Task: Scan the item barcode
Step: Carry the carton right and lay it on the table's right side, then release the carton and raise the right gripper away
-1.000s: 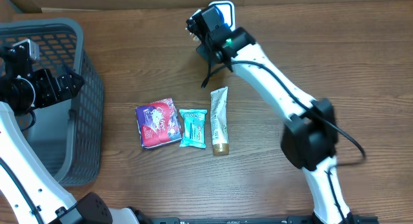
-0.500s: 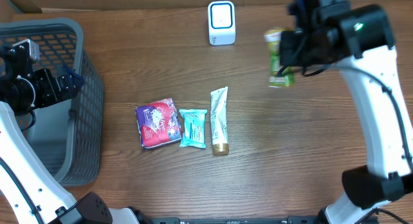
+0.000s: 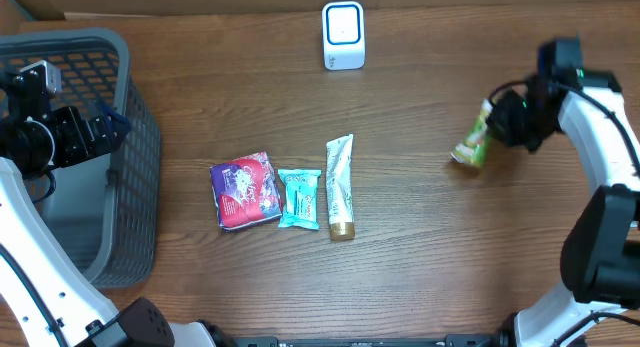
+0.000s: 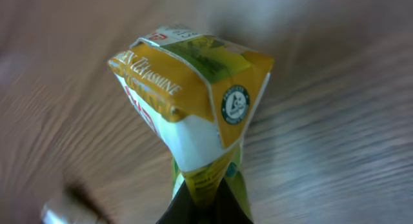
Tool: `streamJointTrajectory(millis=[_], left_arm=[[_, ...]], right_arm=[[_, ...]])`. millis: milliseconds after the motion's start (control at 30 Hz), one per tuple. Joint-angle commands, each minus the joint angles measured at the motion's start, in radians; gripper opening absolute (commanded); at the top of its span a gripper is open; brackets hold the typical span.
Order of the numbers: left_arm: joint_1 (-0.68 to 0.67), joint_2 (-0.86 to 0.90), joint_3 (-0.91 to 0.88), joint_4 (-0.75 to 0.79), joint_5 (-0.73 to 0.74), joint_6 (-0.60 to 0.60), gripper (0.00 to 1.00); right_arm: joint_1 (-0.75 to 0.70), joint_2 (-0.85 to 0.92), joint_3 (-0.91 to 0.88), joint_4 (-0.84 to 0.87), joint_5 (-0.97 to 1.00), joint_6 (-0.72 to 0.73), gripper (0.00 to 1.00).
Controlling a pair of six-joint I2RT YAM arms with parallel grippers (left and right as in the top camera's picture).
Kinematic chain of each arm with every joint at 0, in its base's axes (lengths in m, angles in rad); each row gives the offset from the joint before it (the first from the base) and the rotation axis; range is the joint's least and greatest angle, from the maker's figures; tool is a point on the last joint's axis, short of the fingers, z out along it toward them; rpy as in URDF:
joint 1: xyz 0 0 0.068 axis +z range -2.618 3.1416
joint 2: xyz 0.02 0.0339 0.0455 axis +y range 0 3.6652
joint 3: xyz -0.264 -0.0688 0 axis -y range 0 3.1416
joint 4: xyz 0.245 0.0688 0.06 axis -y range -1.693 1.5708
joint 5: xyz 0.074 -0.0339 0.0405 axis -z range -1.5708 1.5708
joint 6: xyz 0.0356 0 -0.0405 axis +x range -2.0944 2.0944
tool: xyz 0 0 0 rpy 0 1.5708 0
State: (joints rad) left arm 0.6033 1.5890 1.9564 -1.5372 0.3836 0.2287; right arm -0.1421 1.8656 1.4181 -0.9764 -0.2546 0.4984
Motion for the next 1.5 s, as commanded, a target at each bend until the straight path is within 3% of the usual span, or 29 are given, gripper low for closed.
streamJointTrajectory(millis=[0, 167, 333, 367, 400, 433, 467, 500, 633, 833, 933, 1233, 1467], left_arm=[[-0.002, 0.006, 0.002, 0.001, -0.002, 0.003, 1.00], [-0.002, 0.006, 0.002, 0.001, -0.002, 0.003, 1.00], [-0.002, 0.006, 0.002, 0.001, -0.002, 0.003, 1.00], [-0.002, 0.006, 0.002, 0.001, -0.002, 0.003, 1.00], [-0.002, 0.006, 0.002, 0.001, -0.002, 0.003, 0.99], [-0.002, 0.006, 0.002, 0.001, -0.002, 0.003, 1.00], [-0.002, 0.006, 0.002, 0.001, -0.002, 0.003, 0.99], [-0.002, 0.006, 0.002, 0.001, -0.002, 0.003, 1.00], [-0.002, 0.006, 0.002, 0.001, -0.002, 0.003, 1.00], [-0.002, 0.006, 0.002, 0.001, -0.002, 0.003, 1.00], [-0.002, 0.006, 0.002, 0.000, -0.002, 0.003, 1.00], [-0.002, 0.006, 0.002, 0.001, -0.002, 0.003, 1.00], [-0.002, 0.006, 0.002, 0.001, -0.002, 0.003, 1.00]], right_arm=[[-0.053, -0.023, -0.073, 0.074, -0.039, 0.210, 0.03], [-0.120, -0.023, -0.123, 0.152, -0.039, 0.370, 0.03], [-0.126, -0.023, -0.123, 0.157, -0.044, 0.393, 0.04], [-0.122, -0.023, -0.123, 0.157, -0.043, 0.364, 0.11], [-0.120, -0.023, -0.123, 0.156, -0.043, 0.327, 0.33], [-0.119, -0.023, -0.123, 0.155, -0.043, 0.291, 0.63], [-0.118, -0.023, -0.123, 0.151, -0.043, 0.256, 0.78], [-0.118, -0.023, -0.123, 0.148, -0.042, 0.243, 0.83], [-0.140, -0.027, -0.096, 0.127, -0.063, 0.184, 0.84], [-0.134, -0.067, 0.035, 0.037, -0.196, -0.114, 0.73], [-0.088, -0.093, 0.094, -0.045, -0.184, -0.212, 0.72], [0.209, -0.103, 0.067, -0.129, -0.176, -0.362, 0.79], [0.446, -0.096, 0.003, -0.030, -0.100, -0.362, 0.81]])
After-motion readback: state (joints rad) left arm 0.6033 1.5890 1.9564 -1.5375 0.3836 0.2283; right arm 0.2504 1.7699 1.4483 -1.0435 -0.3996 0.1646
